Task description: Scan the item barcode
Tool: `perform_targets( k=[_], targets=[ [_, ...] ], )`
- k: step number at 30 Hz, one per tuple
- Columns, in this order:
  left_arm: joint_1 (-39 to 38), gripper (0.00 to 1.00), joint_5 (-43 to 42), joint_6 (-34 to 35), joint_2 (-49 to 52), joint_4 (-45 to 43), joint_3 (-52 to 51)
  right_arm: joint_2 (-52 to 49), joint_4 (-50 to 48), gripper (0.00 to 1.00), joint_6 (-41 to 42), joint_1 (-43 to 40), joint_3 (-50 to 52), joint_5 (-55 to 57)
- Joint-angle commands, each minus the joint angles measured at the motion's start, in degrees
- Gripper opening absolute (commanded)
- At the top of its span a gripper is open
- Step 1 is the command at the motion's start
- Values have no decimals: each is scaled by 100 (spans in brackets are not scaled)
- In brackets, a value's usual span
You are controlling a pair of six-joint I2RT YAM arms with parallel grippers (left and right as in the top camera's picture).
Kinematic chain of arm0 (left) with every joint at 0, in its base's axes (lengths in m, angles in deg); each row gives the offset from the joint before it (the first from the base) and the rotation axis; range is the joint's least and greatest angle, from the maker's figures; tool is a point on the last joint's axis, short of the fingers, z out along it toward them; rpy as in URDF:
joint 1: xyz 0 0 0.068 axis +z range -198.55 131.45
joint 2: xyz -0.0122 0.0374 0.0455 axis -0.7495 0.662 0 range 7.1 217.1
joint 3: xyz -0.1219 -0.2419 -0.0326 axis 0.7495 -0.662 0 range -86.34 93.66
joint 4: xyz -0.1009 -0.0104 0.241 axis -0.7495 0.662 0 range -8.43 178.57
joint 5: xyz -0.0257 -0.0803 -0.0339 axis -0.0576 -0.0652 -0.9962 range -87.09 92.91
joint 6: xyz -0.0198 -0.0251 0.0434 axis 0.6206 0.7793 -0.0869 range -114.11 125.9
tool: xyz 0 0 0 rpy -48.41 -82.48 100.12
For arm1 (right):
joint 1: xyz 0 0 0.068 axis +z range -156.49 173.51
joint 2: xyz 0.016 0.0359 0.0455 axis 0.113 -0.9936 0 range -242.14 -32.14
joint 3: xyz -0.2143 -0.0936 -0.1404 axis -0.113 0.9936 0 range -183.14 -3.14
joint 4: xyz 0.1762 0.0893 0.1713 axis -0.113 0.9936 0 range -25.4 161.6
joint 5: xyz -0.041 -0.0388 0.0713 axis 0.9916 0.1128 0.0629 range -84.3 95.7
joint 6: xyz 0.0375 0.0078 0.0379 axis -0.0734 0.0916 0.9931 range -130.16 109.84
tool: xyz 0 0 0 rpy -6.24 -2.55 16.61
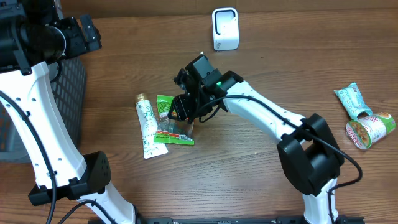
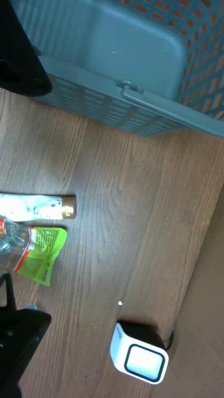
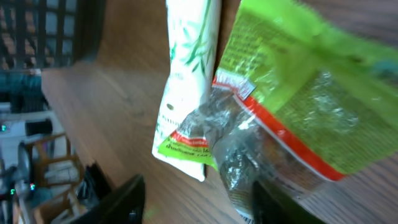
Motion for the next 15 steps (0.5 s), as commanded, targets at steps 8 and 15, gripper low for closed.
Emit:
perform_targets(
  k=[8, 15],
  targets=[
    [11, 100, 63, 76, -9, -9, 0, -136, 7, 36, 2, 83, 28, -289],
    [11, 100, 63, 76, -9, -9, 0, -542, -402, 36, 450, 173, 28, -48]
  ],
)
